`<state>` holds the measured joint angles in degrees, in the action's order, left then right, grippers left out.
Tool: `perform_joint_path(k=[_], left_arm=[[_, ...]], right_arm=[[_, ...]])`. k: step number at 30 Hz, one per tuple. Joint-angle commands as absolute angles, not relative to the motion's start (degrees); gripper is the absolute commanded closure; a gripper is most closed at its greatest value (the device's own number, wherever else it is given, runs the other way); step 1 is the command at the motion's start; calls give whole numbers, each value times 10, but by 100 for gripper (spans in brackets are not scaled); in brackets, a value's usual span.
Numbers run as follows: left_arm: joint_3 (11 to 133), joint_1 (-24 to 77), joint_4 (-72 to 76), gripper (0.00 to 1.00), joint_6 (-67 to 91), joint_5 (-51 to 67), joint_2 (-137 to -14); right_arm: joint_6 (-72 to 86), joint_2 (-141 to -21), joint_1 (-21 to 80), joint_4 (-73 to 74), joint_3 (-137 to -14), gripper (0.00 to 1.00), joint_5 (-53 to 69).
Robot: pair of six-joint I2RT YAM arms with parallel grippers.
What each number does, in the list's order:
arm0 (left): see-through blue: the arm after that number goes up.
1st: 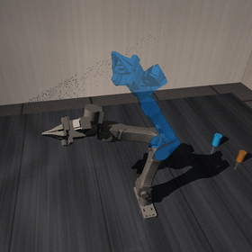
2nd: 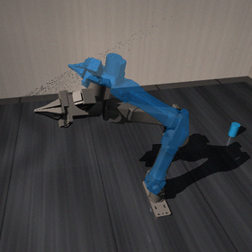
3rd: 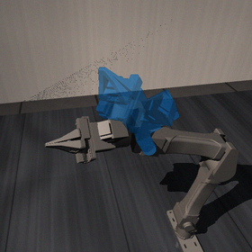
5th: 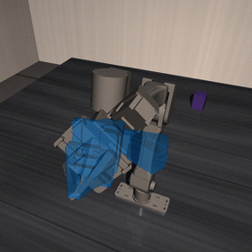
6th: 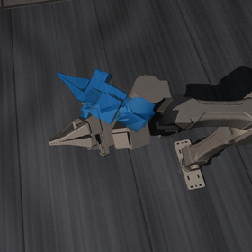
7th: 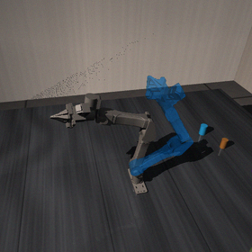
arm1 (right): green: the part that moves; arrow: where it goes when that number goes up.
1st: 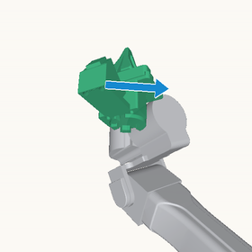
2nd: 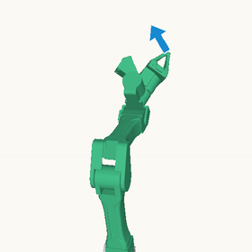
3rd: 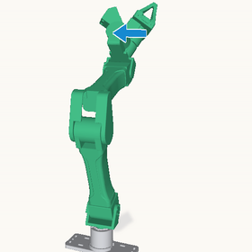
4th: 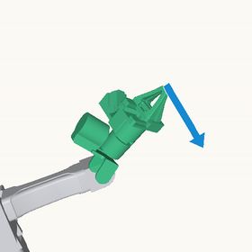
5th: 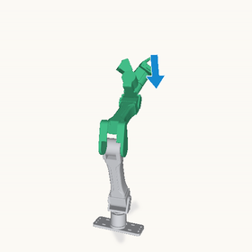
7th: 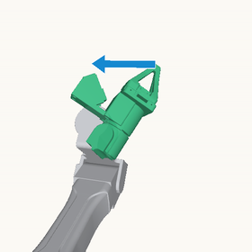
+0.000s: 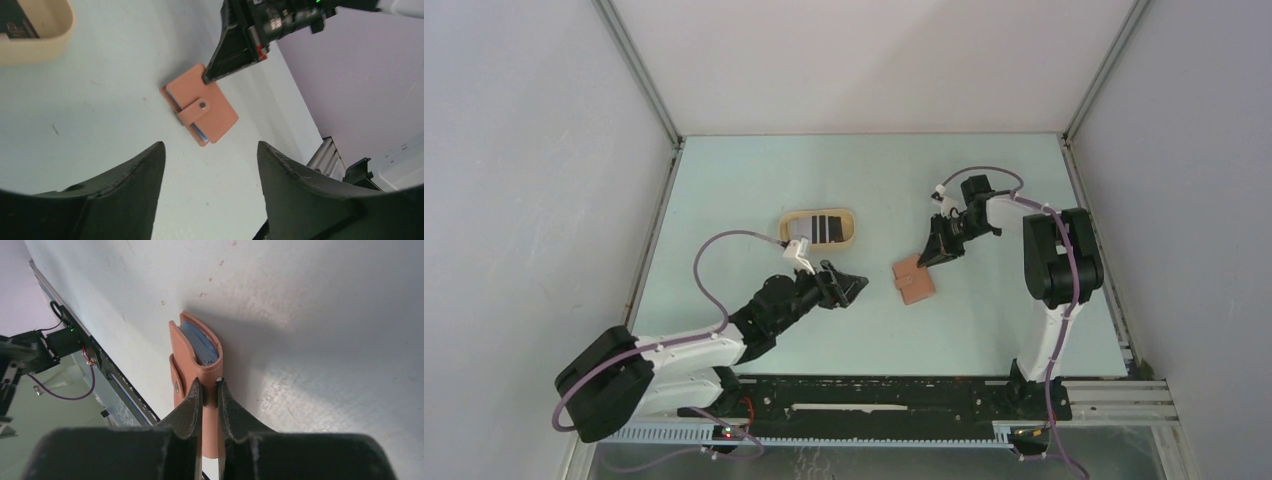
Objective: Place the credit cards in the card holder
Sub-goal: Open the card holder at the center of the board.
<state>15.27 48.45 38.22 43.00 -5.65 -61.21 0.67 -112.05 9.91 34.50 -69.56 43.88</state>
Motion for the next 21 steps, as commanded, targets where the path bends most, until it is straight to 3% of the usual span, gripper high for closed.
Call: perform_joint_path(k=[1, 12, 21], left_arm=[[204, 483, 367, 32, 490, -40, -658], [366, 523, 206, 36, 453, -127, -780], [456, 543, 169, 47, 330, -79, -876]], right_arm=[[-16, -1076, 107, 344, -697, 94, 473], [-23, -1026, 133, 339, -689, 100, 480], [-44, -1024, 142, 351, -691, 100, 509]])
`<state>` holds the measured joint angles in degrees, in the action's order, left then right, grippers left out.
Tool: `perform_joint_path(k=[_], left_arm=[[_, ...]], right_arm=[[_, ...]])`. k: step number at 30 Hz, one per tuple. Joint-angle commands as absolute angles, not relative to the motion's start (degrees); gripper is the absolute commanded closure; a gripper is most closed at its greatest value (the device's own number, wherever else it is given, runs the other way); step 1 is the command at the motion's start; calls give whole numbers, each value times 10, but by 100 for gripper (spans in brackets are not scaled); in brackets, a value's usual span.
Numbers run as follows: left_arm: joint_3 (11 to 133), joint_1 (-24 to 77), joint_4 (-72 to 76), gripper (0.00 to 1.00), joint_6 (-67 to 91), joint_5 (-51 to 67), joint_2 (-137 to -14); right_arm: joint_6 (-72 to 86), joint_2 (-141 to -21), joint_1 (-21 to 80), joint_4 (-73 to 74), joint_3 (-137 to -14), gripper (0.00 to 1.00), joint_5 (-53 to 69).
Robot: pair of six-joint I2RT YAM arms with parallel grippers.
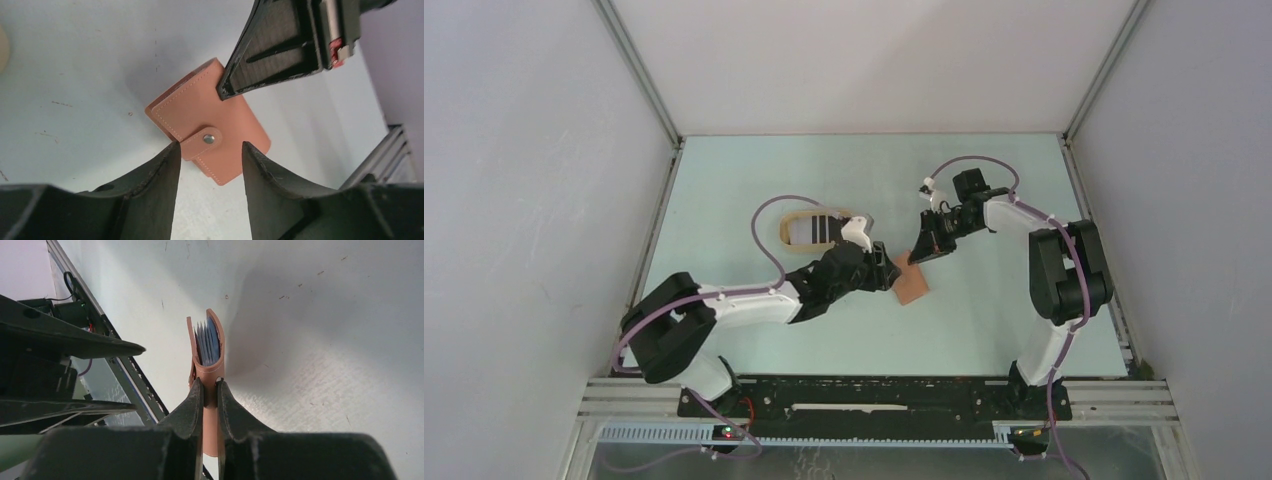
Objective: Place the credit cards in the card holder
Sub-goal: Open the card holder at the center of the board.
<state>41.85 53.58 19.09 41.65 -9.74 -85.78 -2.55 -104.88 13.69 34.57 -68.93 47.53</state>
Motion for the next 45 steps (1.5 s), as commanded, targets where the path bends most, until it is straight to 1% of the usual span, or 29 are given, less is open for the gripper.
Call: perform_joint_path(k=[1, 5, 8, 18, 33, 45], left_arm=[[457, 545, 172, 48, 317, -76, -878], [465, 551, 170, 52, 279, -75, -885], [482, 552, 152, 53, 263, -81, -902], [513, 555, 132, 50, 241, -79, -937], [526, 576, 109, 47, 242, -74, -951], [546, 578, 88, 61, 250, -79, -973]], right_arm=[[-46, -1024, 143, 354, -692, 100, 512], [-52, -1026, 148, 362, -696, 100, 521], [-57, -1027, 151, 366, -698, 100, 526], [-64, -1029, 156, 375, -701, 100, 536], [-66, -1032, 157, 377, -703, 100, 540], [-65, -1033, 158, 379, -704, 100, 547]])
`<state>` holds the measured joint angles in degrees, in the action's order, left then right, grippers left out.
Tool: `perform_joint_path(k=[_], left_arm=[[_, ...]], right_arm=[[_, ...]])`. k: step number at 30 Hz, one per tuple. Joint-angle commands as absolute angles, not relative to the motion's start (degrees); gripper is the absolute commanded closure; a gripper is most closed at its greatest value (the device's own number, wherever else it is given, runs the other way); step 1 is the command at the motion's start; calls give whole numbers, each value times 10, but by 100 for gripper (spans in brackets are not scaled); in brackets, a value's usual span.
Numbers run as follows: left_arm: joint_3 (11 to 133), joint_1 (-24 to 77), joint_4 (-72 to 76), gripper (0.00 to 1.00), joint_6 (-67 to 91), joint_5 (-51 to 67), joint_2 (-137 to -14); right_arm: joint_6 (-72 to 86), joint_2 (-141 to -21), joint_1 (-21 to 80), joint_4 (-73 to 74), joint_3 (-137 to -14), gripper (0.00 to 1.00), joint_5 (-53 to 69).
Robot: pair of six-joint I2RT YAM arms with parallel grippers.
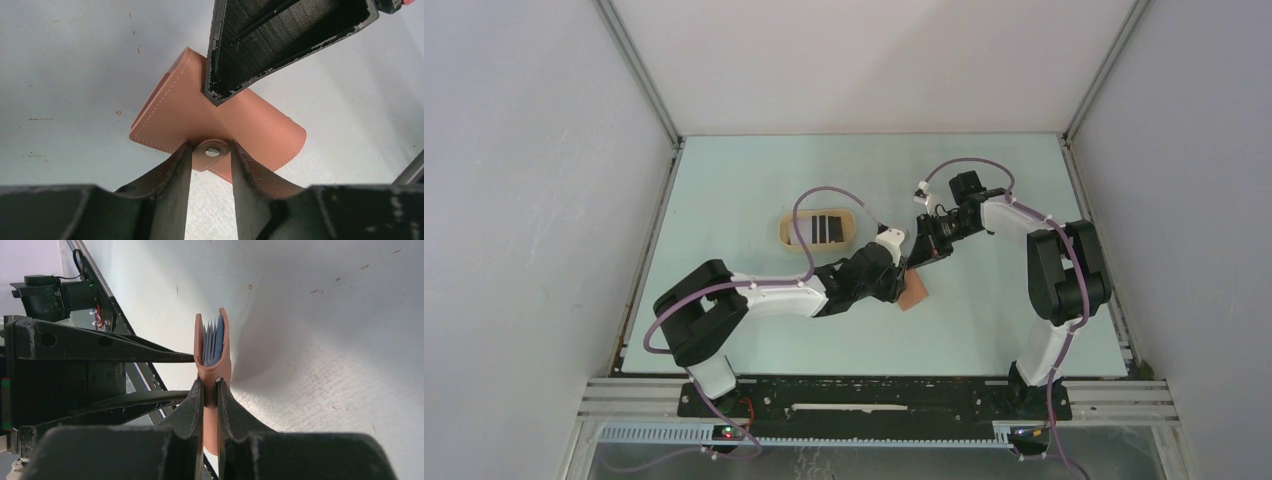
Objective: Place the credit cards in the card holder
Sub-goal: Open the card holder at the center of the board.
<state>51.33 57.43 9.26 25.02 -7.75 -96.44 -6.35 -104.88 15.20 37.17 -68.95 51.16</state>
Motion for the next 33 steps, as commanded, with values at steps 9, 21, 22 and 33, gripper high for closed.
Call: perform_joint_path(k=[9, 21, 22, 33], left_arm=[[544, 578, 81, 87, 256, -91, -970], [490, 578, 113, 100, 294, -107, -914], [478, 578, 122, 100, 303, -109, -902], [325, 574, 278, 100, 392, -76, -772]], right_arm=[[-66, -1031, 154, 380, -703, 100, 546], [-85, -1021, 144, 385, -703, 100, 535], [-92, -1019, 143, 387, -703, 100, 538], [-159, -1040, 130, 437, -723, 97, 550]])
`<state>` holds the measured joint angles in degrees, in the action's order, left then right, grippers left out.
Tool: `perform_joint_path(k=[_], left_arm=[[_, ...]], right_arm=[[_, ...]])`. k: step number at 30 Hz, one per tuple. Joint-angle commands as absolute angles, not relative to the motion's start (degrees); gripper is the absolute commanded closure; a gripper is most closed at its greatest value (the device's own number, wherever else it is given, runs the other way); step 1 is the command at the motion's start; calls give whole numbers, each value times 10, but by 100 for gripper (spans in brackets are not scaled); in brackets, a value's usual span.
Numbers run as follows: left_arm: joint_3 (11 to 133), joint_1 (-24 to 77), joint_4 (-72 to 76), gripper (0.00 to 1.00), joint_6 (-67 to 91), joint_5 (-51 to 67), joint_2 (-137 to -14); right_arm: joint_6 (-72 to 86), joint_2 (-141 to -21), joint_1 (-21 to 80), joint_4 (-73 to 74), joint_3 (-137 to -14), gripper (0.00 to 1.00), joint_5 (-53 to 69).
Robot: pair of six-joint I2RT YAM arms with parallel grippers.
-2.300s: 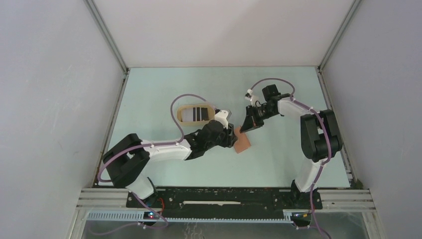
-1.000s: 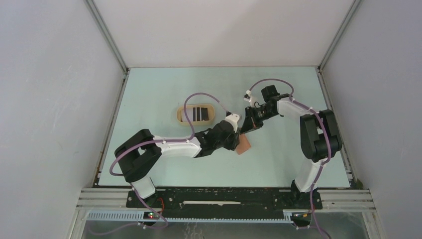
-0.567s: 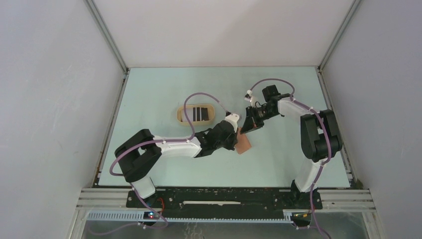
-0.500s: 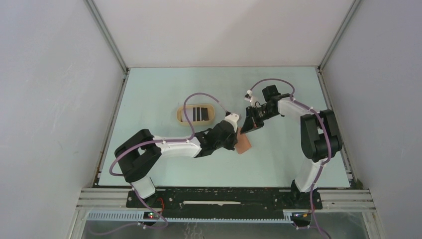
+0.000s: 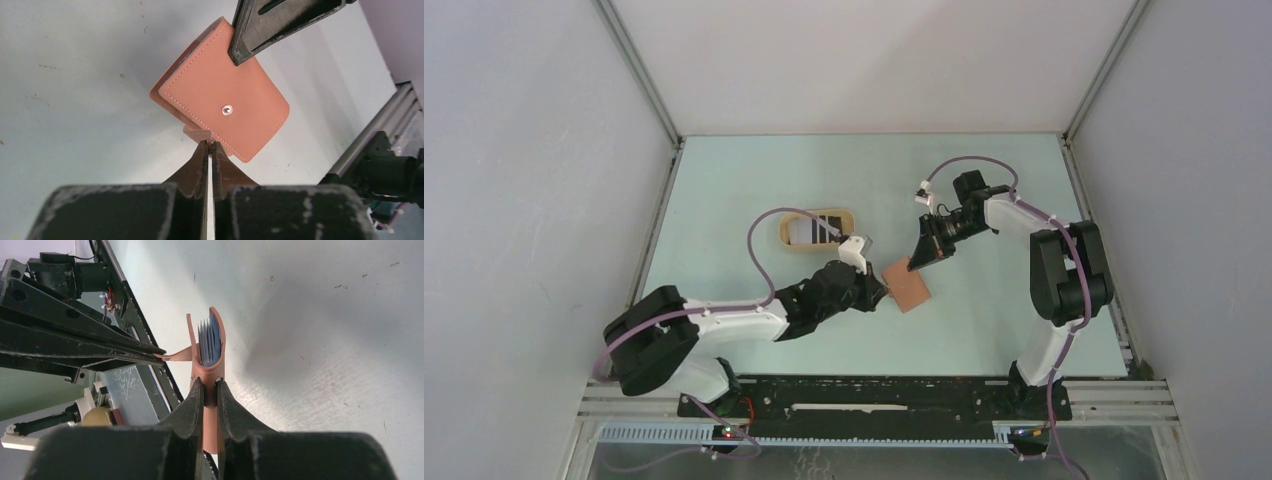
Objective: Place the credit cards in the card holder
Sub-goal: Open the card holder at the center of the board.
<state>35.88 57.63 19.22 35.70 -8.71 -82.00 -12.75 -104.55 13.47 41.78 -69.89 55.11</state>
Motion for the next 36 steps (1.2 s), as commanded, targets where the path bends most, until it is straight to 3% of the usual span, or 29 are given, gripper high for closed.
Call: perform_joint_path(k=[1, 6, 11, 18, 29, 36], left_arm=[[320, 573, 282, 100, 395, -73, -768], [309, 571, 302, 100, 405, -50, -768], [293, 571, 325, 100, 410, -26, -760], [286, 571, 325, 100, 414, -24, -757], [290, 571, 312, 100, 423, -20, -775], [283, 571, 297, 100, 429, -32, -773]], right_arm=[[-158, -1044, 130, 437, -724, 93, 541], [-146, -1047, 130, 433, -725, 55, 487], [-157, -1008, 134, 430, -725, 38, 420], [-201, -911, 173, 412, -693, 37, 384], [-211, -934, 237, 395, -686, 37, 218], [-210, -957, 242, 397, -686, 42, 220]])
